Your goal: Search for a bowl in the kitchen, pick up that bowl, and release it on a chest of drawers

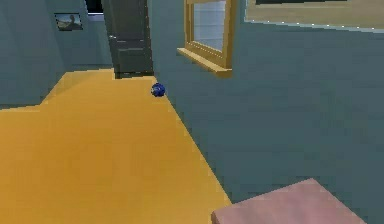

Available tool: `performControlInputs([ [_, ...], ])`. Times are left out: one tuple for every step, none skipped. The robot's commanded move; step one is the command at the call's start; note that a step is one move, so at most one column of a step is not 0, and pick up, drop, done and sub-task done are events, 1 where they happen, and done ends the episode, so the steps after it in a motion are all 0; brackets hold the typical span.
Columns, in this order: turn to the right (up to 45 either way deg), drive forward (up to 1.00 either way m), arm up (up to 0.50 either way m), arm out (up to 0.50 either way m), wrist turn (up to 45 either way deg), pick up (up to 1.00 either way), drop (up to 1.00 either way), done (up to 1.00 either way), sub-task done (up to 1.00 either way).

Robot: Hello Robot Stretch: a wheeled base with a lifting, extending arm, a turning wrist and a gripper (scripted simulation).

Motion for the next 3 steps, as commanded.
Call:
performControlInputs([
  [0.0,0.0,0.0,0.0,6.0,0.0,0.0,0.0,0.0],
  [0.0,0.0,-0.26,0.0,0.0,0.0,0.0,0.0,0.0],
  [0.0,0.0,0.0,0.0,0.0,0.0,1.0,0.0,0.0],
])
